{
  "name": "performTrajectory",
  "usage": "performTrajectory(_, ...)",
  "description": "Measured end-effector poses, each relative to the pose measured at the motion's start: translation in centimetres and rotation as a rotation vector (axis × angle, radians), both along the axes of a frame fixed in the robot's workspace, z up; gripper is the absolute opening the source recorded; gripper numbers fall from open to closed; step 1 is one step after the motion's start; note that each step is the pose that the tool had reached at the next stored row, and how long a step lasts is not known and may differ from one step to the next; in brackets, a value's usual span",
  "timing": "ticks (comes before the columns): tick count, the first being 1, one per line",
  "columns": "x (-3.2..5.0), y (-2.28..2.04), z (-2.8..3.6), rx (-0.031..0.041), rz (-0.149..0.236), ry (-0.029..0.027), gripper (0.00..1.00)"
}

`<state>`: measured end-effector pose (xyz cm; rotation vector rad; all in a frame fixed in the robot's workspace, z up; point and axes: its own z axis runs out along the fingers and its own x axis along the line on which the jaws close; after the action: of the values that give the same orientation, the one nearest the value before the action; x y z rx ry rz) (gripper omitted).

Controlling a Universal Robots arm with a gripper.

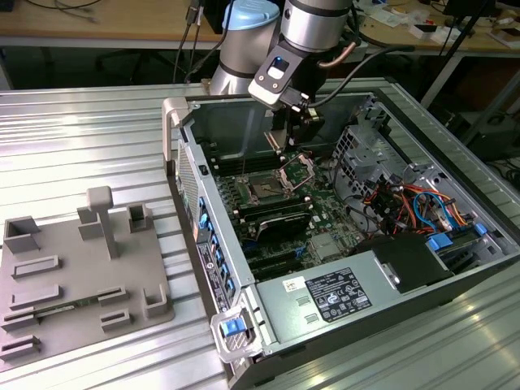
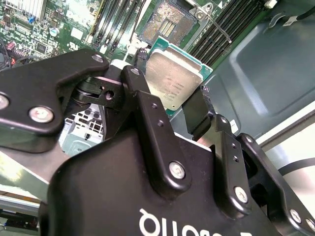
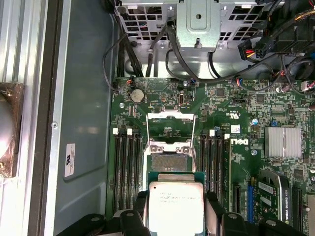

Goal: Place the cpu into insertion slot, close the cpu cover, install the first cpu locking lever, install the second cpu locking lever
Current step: 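Place the cpu into insertion slot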

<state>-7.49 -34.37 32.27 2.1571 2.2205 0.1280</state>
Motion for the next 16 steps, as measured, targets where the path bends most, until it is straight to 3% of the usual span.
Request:
performTrajectory(6,0.01,0.21,-0.16,0.0001,0.0,0.0003,0.55)
performTrajectory(11,0.05,0.67,-1.17,0.0003,-0.007,0.0052,0.55)
performTrajectory(16,0.06,0.78,-2.19,0.0,-0.008,0.008,0.55)
